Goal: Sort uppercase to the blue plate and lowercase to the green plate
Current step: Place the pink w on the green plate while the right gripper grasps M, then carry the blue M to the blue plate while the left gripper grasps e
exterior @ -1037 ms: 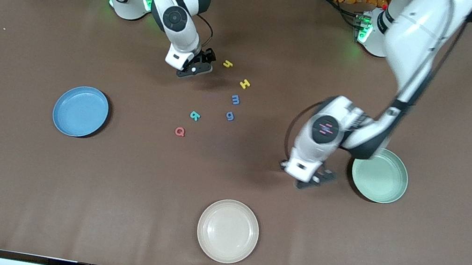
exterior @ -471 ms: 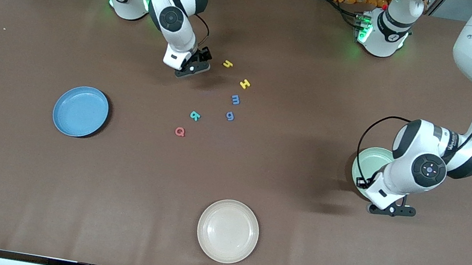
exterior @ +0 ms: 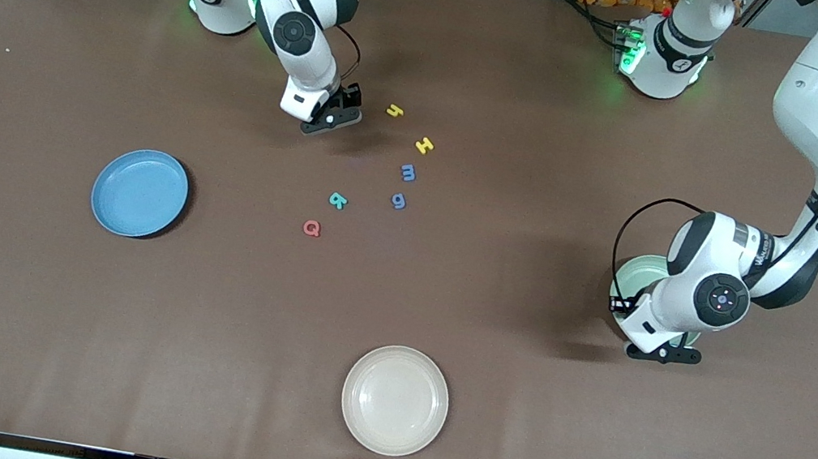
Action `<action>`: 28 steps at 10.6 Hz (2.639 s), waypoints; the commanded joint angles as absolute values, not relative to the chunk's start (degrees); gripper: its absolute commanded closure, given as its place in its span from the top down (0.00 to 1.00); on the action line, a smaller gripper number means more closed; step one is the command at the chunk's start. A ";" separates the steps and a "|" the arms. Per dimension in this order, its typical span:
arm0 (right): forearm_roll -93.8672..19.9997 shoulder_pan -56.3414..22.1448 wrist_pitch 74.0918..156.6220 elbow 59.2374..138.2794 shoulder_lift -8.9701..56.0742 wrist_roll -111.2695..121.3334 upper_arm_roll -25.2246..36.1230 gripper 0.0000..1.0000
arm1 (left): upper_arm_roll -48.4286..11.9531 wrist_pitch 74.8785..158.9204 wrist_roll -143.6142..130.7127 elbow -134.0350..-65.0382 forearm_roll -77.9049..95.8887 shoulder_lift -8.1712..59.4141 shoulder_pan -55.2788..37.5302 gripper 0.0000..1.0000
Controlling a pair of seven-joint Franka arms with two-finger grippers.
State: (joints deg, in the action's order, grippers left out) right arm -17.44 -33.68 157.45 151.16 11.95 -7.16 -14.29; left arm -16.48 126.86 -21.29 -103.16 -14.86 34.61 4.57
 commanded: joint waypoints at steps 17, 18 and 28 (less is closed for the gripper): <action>-19.16 -31.82 150.14 149.16 10.64 -4.05 -11.88 0.34 | -26.81 132.71 -84.63 -97.65 -17.49 40.78 -27.86 0.96; -19.16 -31.82 148.03 148.37 10.20 -1.87 -10.39 0.34 | -26.81 132.71 -85.77 -97.47 -17.49 40.87 -28.12 0.94; 2.86 -31.82 120.18 128.62 11.07 9.30 14.22 0.31 | -25.14 132.80 -90.35 -95.36 -20.30 45.43 -33.92 0.79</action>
